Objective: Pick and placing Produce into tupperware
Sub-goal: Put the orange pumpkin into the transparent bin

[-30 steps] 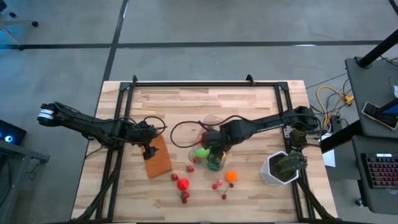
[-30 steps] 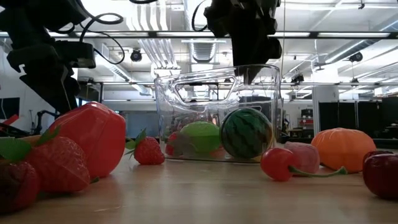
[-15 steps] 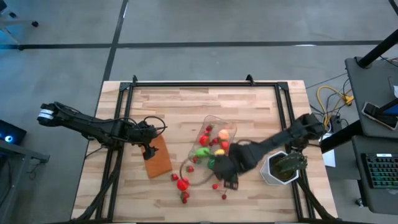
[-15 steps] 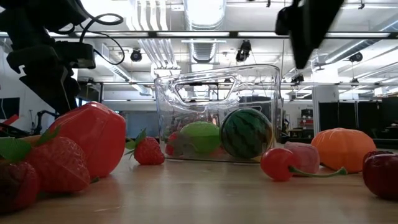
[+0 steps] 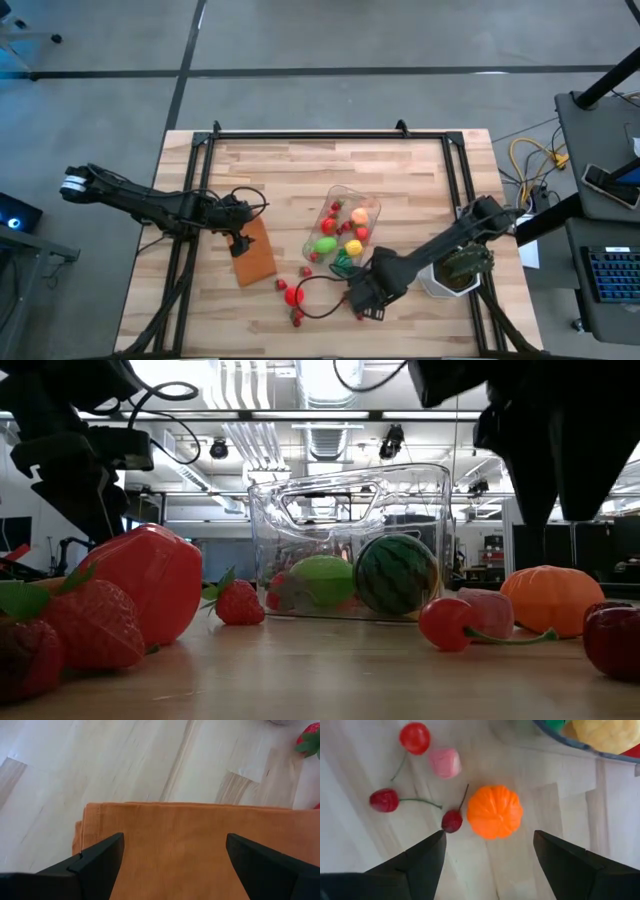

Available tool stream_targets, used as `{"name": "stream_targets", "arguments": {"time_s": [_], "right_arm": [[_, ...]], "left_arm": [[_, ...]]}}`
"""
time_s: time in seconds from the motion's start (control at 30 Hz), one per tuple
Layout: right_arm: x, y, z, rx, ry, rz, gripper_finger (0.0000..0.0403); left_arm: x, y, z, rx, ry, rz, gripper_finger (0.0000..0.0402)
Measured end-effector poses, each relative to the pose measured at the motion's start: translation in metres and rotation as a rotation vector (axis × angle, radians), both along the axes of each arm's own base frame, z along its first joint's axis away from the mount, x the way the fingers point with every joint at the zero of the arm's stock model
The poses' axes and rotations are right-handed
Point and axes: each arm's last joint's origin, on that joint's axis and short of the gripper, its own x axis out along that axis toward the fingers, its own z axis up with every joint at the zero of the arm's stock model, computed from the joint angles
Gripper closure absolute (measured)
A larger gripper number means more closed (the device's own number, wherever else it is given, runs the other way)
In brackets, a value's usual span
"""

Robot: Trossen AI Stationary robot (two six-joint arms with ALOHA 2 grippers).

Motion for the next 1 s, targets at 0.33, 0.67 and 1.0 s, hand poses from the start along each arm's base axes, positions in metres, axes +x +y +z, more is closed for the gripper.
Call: {"name": "stream_targets", "arguments": {"time_s": [0.33, 0.67, 1.0], "right_arm": [[0.003, 0.001, -0.011, -0.013, 0.020, -0.032, 0.0118], [0.001, -0.001, -0.035, -0.002, -0.012, -0.030, 0.0122], [-0.005, -0.006, -0.047, -0.022, 0.017, -0.034, 0.0125]], "left_arm": [[0.000, 0.000, -0.001, -0.001, 0.004, 0.000, 0.0065], [0.000, 0.000, -0.001, -0.001, 0.004, 0.000, 0.0065], [0.000, 0.000, -0.001, -0.002, 0.004, 0.000, 0.0065]]}}
